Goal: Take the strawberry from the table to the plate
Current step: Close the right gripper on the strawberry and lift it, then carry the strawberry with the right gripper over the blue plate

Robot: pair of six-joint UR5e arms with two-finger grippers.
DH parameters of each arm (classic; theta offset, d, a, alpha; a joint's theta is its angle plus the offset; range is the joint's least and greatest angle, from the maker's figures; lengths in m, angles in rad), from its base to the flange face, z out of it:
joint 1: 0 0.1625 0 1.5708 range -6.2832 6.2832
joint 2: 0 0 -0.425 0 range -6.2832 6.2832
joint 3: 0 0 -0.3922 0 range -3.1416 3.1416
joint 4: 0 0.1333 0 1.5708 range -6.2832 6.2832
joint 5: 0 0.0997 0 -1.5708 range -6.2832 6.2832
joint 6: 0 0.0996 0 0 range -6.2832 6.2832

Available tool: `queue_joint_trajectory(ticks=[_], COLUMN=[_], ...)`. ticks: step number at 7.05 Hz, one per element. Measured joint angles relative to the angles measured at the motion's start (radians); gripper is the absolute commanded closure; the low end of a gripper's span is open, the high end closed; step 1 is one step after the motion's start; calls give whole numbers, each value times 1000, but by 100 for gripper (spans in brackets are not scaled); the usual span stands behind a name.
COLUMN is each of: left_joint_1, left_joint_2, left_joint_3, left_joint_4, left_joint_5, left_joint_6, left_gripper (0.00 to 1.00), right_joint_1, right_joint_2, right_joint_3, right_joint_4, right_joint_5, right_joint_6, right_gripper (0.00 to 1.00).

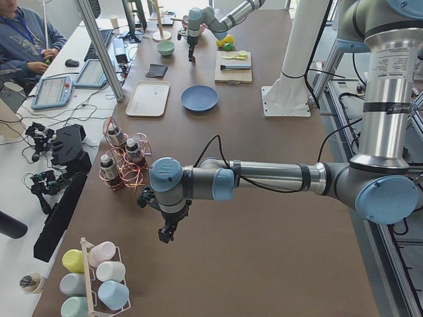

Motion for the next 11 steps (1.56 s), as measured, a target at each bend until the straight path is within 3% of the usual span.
queue_joint_trajectory(ticks=[1,2,3,4,8,11], left_joint_1=[1,2,2,2,3,3], left_joint_2=[-1,-2,-2,-2,-4,-3], left_joint_3=[0,0,-1,-2,-2,-3], left_joint_4=[0,0,0,-1,0,2], left_joint_5=[0,0,0,-1,-2,-2], left_joint_6=[0,0,0,0,-2,-3], left_gripper=[2,2,2,2,2,2], right_joint_1=[-3,-6,-9,-11,-19,-76], right_joint_2=[-2,-5,-10,-19,-3,187], right_joint_3=[-3,-3,-1,6,67,80], right_joint_4=[1,2,2,2,-19,-164], right_joint_5=[-3,-5,-7,-9,-6,-28], right_joint_6=[0,0,1,4,38,314], right_gripper=[21,32,73,100,100,100])
